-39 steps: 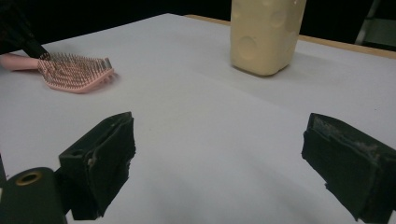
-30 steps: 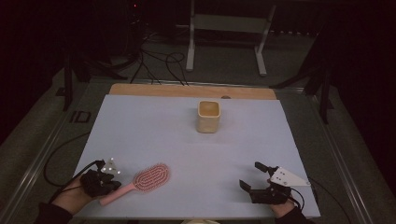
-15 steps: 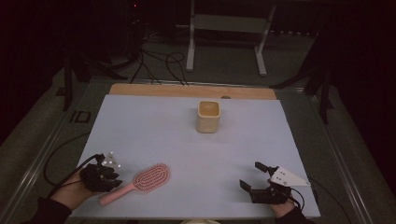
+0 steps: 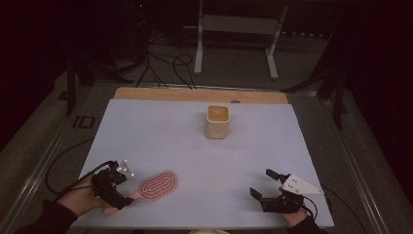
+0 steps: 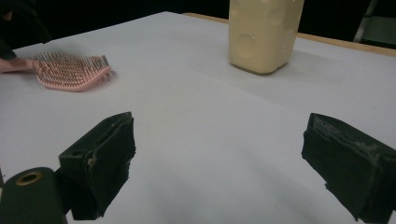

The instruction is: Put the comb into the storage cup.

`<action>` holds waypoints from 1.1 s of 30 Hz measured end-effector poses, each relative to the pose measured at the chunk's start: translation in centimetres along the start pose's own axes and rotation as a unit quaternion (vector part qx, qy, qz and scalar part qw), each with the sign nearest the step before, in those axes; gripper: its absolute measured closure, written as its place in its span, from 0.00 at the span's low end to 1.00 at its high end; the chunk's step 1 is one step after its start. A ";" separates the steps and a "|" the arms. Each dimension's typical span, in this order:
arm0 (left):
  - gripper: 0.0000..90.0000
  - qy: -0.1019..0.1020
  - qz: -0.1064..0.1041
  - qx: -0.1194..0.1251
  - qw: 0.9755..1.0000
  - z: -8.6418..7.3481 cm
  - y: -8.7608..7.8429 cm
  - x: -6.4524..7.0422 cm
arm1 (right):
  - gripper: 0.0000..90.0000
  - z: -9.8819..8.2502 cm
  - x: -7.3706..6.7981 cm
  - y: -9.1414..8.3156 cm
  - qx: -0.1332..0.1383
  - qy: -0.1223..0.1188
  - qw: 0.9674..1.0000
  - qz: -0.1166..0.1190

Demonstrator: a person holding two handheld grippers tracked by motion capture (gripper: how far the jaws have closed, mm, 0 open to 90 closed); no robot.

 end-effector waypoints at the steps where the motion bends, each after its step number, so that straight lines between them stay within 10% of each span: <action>1: 0.14 0.002 -0.007 -0.001 1.000 0.1 0.0 0.0 | 0.10 0.0 0.0 0.0 0.000 0.000 1.000 0.000; 5: 0.01 0.004 -0.016 -0.011 1.000 0.6 0.3 0.2 | 0.10 0.0 0.0 0.0 -0.002 -0.001 1.000 0.000; 18: 0.00 0.024 -0.027 -0.065 0.997 2.3 1.5 0.8 | 0.10 0.0 0.0 0.0 -0.003 -0.002 1.000 -0.001; 33: 0.32 0.038 -0.019 -0.084 0.996 2.8 1.9 0.9 | 0.10 -0.1 0.0 0.0 -0.003 -0.002 1.000 0.000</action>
Point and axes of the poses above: each handheld gripper's, and its own axes: y roughly forward along the jaws, z roughly out of its top, x roughly to its right, the point moved 1 cm from there along y, roughly forward along the jaws, and after that the axes turned 7 degrees about -x, right-handed, at the moved point
